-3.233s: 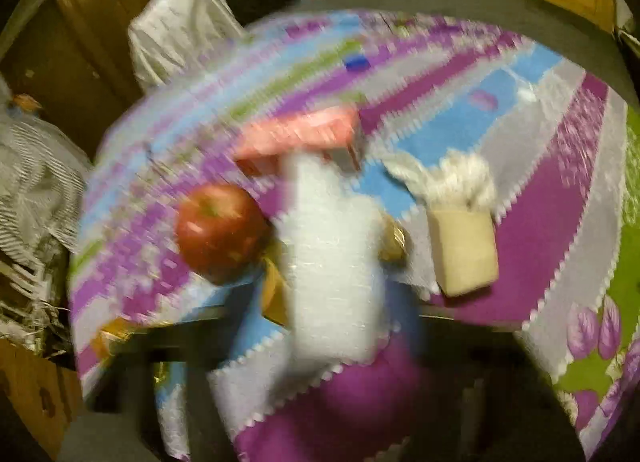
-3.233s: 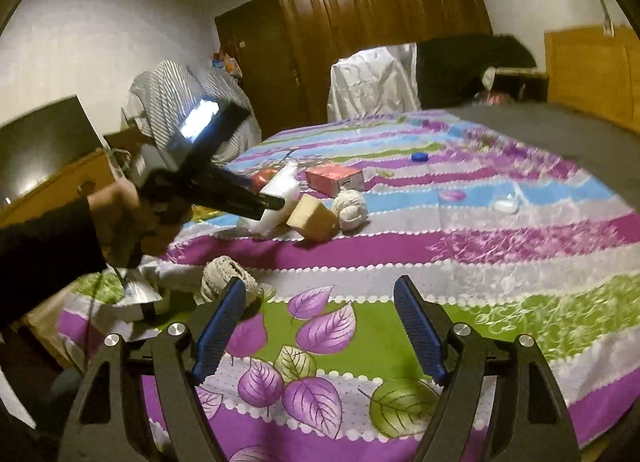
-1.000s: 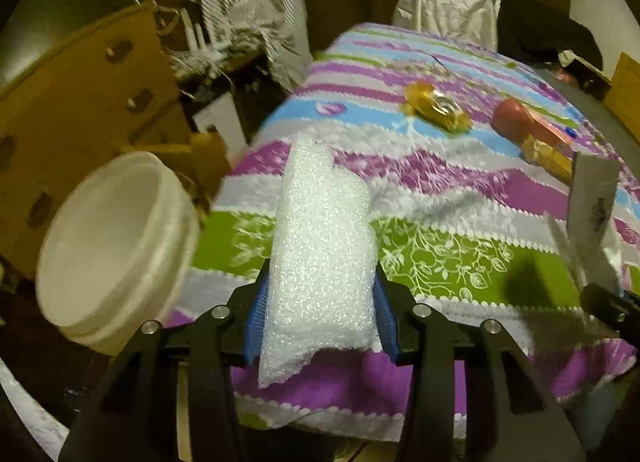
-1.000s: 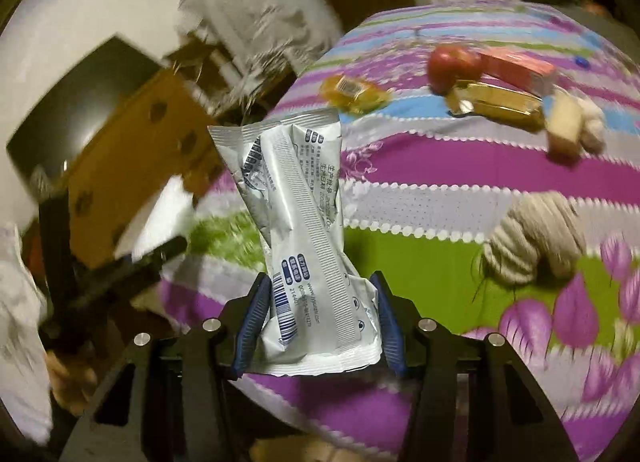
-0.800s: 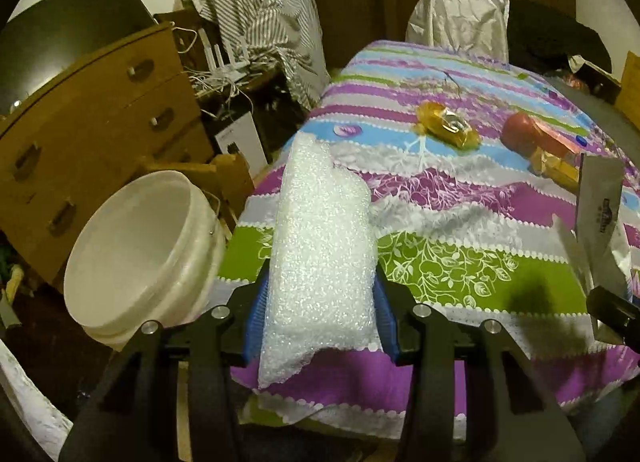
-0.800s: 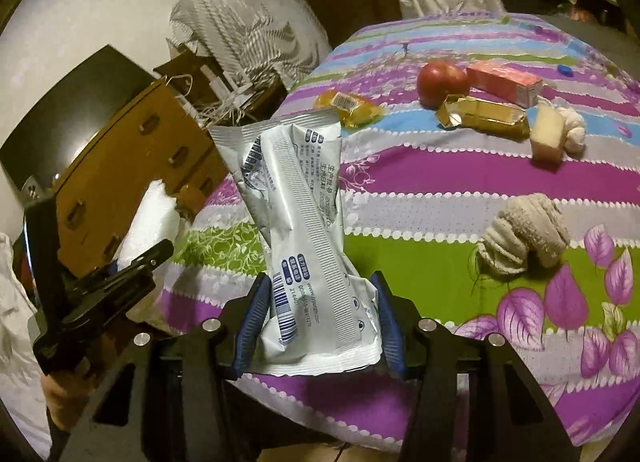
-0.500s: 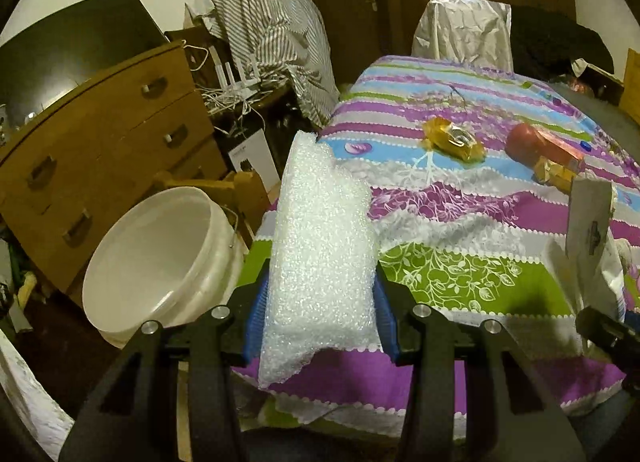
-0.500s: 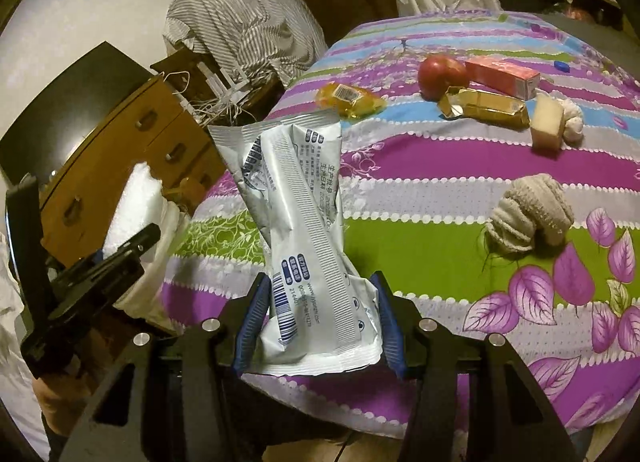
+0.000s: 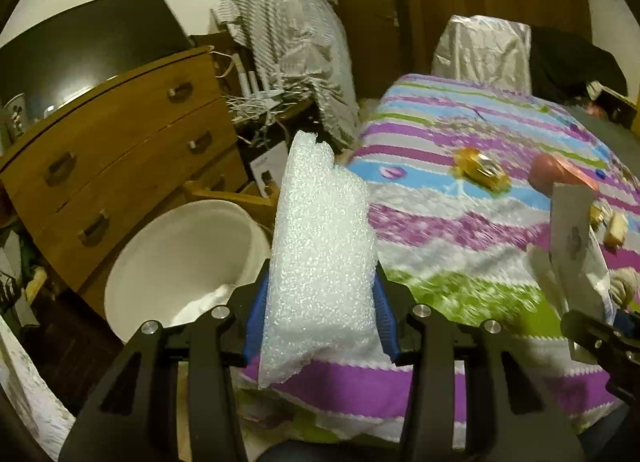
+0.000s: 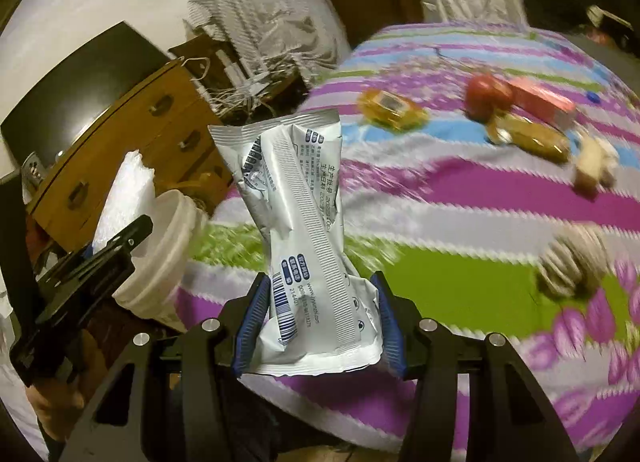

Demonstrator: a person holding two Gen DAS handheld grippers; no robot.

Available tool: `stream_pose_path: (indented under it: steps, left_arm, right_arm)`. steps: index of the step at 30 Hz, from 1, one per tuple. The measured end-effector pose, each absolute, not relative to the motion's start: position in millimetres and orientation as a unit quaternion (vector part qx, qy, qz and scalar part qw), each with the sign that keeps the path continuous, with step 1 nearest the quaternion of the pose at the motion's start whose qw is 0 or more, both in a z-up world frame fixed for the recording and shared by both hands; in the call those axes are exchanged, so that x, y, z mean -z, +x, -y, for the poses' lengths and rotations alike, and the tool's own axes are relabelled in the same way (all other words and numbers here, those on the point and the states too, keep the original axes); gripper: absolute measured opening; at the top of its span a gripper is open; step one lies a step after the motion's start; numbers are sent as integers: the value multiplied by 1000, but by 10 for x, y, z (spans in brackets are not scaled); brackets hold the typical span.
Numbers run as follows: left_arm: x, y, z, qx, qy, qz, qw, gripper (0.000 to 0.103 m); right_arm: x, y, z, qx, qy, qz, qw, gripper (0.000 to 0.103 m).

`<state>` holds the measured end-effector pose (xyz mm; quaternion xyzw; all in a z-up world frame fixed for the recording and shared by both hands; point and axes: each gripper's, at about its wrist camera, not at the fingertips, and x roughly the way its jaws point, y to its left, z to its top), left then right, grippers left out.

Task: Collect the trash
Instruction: 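Carry the foam sheet in the left tool while the right tool carries the packet to the bucket, then open the left tool over the bucket while the right tool releases the packet into it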

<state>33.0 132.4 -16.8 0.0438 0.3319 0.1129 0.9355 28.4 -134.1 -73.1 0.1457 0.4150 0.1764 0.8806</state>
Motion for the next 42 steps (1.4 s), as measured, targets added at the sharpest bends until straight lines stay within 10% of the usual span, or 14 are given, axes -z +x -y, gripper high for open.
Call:
stream_pose_path:
  steps: [19, 42]
  left_arm:
    - [-33, 648, -2850, -231, 22, -328, 916, 44]
    - [191, 748, -3528, -254, 7, -363, 897, 44]
  right_arm:
    - [-133, 1298, -951, -296, 44, -403, 865, 54]
    - [112, 1551, -1887, -328, -7, -449, 831, 54]
